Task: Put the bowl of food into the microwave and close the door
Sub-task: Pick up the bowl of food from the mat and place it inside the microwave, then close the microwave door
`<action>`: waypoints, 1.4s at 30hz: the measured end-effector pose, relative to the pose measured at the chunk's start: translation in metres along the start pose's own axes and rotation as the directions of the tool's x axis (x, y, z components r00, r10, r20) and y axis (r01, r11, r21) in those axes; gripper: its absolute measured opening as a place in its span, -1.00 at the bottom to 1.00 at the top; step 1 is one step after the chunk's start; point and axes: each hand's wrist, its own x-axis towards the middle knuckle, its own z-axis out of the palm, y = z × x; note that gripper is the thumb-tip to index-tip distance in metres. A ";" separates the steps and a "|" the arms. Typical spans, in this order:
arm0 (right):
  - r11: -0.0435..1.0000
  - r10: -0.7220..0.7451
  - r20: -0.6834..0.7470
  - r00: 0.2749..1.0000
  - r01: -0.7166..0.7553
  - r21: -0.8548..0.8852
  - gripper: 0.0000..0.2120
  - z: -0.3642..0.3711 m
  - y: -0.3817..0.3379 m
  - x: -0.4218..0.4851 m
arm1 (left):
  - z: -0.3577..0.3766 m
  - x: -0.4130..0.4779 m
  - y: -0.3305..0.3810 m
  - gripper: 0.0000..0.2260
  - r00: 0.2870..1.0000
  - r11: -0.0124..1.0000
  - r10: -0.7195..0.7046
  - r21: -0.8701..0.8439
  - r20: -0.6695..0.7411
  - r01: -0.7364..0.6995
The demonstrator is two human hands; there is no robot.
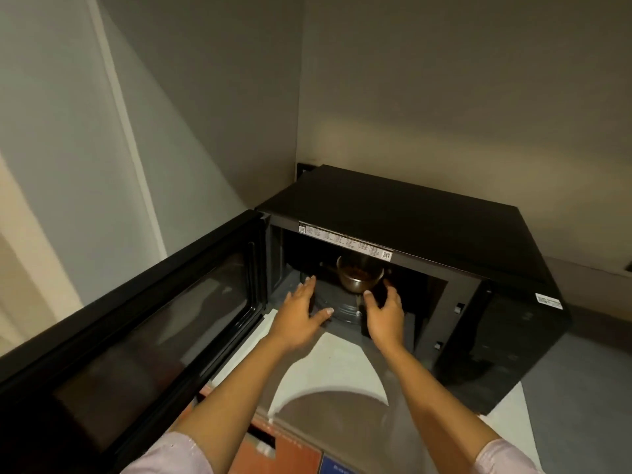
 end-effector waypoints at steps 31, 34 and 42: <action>0.839 -0.502 0.353 0.790 0.544 -0.024 -0.49 -0.034 -0.134 -0.170 | -0.206 -0.239 0.073 -0.07 0.966 0.803 -0.258 0.551 -0.022 0.227; 0.845 -0.497 0.361 0.789 0.535 -0.005 -0.50 -0.050 -0.138 -0.170 | -0.199 -0.238 0.086 -0.11 0.979 0.851 -0.183 0.514 0.092 0.111; 0.855 -0.478 0.407 0.778 0.519 0.011 -0.46 -0.106 -0.151 -0.159 | -0.147 -0.191 0.110 -0.47 0.969 0.867 0.155 0.443 0.191 -0.226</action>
